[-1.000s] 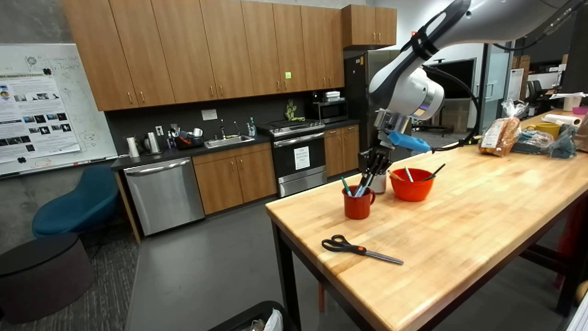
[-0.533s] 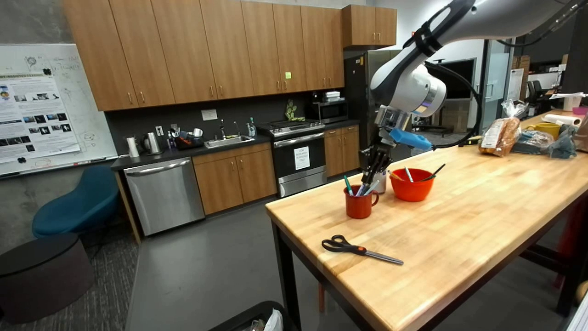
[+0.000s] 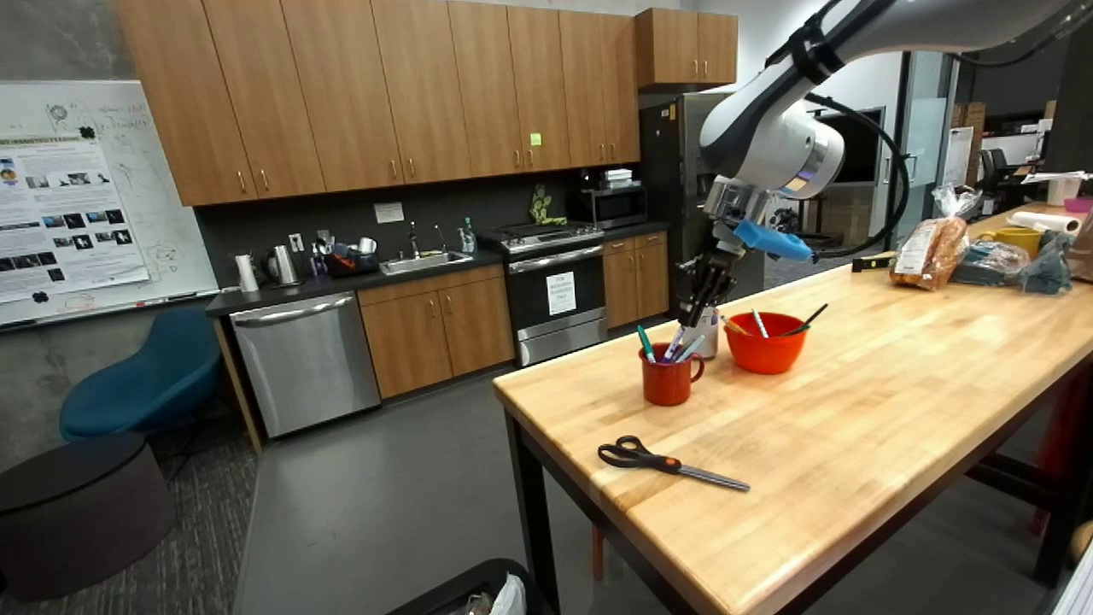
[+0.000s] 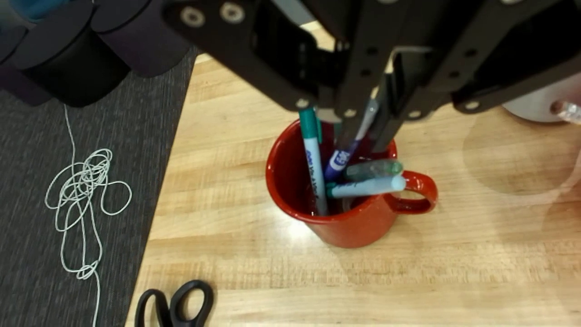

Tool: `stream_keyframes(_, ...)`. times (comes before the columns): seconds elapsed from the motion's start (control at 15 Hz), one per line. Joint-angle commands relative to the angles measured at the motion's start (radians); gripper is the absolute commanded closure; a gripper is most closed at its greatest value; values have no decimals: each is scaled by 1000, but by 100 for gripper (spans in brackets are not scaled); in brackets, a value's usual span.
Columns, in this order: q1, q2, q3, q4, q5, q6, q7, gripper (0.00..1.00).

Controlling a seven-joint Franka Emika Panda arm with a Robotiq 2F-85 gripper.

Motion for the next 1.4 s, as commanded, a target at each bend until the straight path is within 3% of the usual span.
stream_keyframes(0.0,-11,-107,-15,-27,-75,-56,14,97)
stream_keyframes(0.53,-13,-235,-93,35,-127,-261,-89,97)
stream_keyframes(1.33,-72,-239,-150,79,-347,-179,-77,97)
